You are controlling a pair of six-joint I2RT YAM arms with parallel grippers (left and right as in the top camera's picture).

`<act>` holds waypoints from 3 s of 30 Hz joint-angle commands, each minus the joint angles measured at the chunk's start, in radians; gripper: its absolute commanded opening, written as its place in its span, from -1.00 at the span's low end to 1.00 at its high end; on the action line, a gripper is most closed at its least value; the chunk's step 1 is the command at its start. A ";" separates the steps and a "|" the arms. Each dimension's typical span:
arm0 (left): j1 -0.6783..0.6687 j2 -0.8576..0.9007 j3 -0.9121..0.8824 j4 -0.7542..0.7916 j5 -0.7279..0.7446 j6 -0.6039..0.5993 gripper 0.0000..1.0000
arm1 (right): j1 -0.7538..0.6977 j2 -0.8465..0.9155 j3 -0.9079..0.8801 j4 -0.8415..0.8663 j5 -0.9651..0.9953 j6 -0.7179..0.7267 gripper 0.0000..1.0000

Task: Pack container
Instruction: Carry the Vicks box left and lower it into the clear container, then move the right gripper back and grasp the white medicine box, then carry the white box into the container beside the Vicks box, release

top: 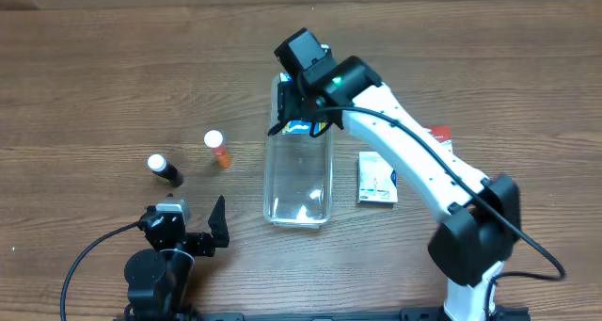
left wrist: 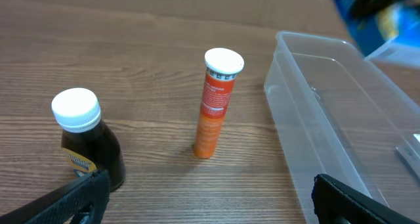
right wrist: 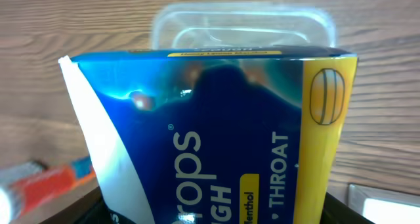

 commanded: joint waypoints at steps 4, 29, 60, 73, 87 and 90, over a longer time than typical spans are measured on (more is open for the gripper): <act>0.006 -0.010 -0.004 0.004 0.008 -0.010 1.00 | -0.010 0.116 -0.021 0.082 0.011 0.059 0.41; 0.006 -0.010 -0.004 0.004 0.008 -0.010 1.00 | -0.017 0.062 0.096 -0.037 0.076 -0.060 0.89; 0.006 -0.010 -0.004 0.004 0.008 -0.010 1.00 | -0.289 -0.145 -0.607 -0.014 -0.192 -0.264 1.00; 0.006 -0.010 -0.004 0.004 0.008 -0.010 1.00 | -0.294 -0.146 -0.635 0.022 -0.052 -0.156 0.57; 0.006 -0.010 -0.004 0.004 0.008 -0.010 1.00 | -0.164 -0.185 -0.164 -0.300 -0.046 -0.151 0.47; 0.006 -0.010 -0.004 0.004 0.008 -0.010 1.00 | -0.083 -0.185 -0.150 -0.267 -0.072 -0.113 0.48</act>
